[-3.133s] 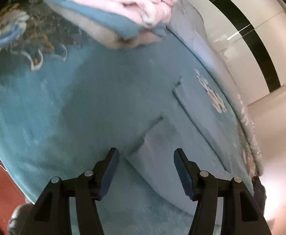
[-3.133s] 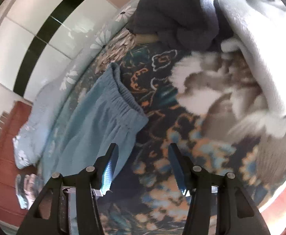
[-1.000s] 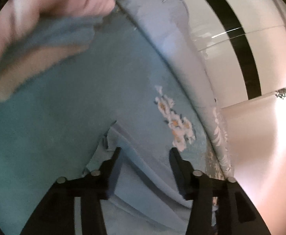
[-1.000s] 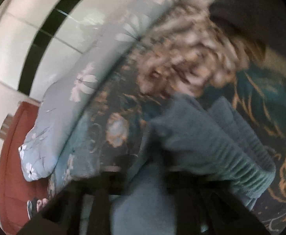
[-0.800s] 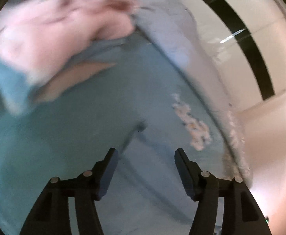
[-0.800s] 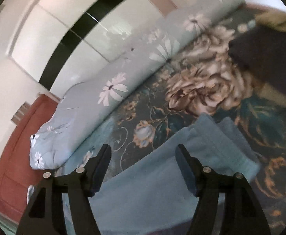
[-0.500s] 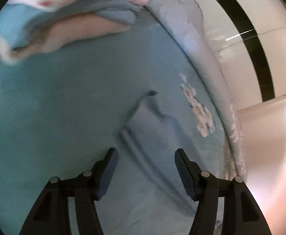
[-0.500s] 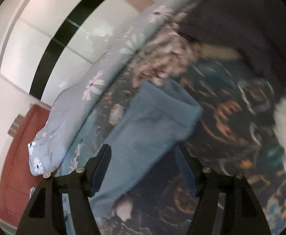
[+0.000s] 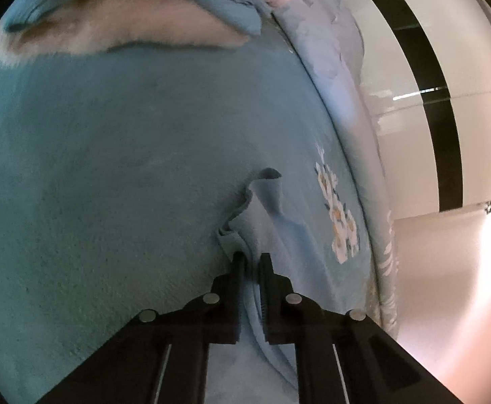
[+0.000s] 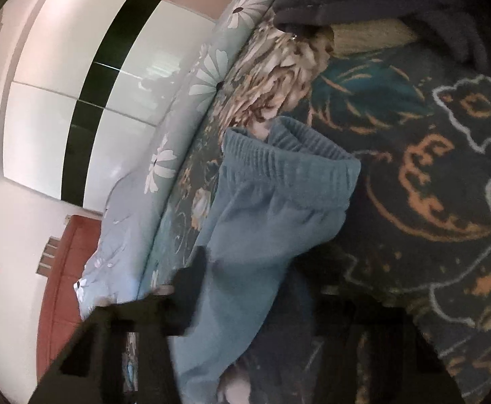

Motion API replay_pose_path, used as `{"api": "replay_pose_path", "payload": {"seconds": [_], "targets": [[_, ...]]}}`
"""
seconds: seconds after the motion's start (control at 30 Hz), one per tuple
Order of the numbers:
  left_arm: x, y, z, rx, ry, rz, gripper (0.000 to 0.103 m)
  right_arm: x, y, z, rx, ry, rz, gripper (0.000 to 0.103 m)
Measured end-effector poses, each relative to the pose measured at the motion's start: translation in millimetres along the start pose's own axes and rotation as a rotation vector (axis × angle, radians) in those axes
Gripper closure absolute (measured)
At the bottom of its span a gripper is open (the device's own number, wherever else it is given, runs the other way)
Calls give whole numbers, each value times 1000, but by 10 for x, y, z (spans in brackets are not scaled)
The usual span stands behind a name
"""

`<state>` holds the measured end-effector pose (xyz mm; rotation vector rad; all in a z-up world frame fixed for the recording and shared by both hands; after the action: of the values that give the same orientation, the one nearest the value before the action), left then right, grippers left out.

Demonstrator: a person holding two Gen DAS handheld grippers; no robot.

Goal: Fold clothes

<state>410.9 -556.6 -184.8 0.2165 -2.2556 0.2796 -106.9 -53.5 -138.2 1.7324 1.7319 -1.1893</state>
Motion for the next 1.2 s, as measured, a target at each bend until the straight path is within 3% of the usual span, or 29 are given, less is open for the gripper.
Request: {"api": "replay_pose_path", "payload": {"seconds": [0.03, 0.07, 0.23, 0.37, 0.47, 0.53, 0.63, 0.73, 0.93, 0.97, 1.03, 1.13, 1.2], "targets": [[23, -8, -7, 4, 3, 0, 96, -9, -13, 11, -1, 9, 2, 85], [47, -16, -15, 9, 6, 2, 97, -18, -26, 21, -2, 17, 4, 90], [422, -34, -226, 71, 76, 86, 97, -407, -68, -252, 14, -44, -128, 94], [395, 94, -437, 104, 81, 157, 97, -592, 39, -555, 10, -77, -211, 94], [369, 193, -597, 129, 83, 210, 97, -426, 157, -671, -10, -50, -219, 94], [191, 236, -580, 108, 46, 211, 97, -185, 238, -664, -51, -21, -201, 94], [-98, 301, -405, 62, -4, 147, 97, 128, 363, -560, -115, 30, -161, 94], [-333, 385, -430, 58, 6, 92, 97, 264, 425, -544, -123, 39, -130, 94], [-266, 400, -467, 77, 5, 106, 97, 367, 457, -487, -136, 61, -98, 93], [-217, 396, -487, 85, 0, 119, 97, 364, 456, -492, -132, 60, -95, 91], [27, 411, -552, 114, 15, 178, 97, 357, 444, -516, -121, 65, -91, 77], [541, 554, -713, 145, 77, 304, 97, 332, 404, -596, -88, 84, -89, 56], [940, 728, -796, 148, 128, 409, 97, 291, 374, -665, -53, 126, -102, 47]]}}
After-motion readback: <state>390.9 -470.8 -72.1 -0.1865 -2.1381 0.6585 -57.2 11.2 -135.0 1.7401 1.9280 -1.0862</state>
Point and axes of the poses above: each gripper's, at about its wrist camera, not at the fingertips, and z roughly the way its jaws point, x to its right, y to its underside, the point moved 2 cm from there along z, roughly the way its jaws point
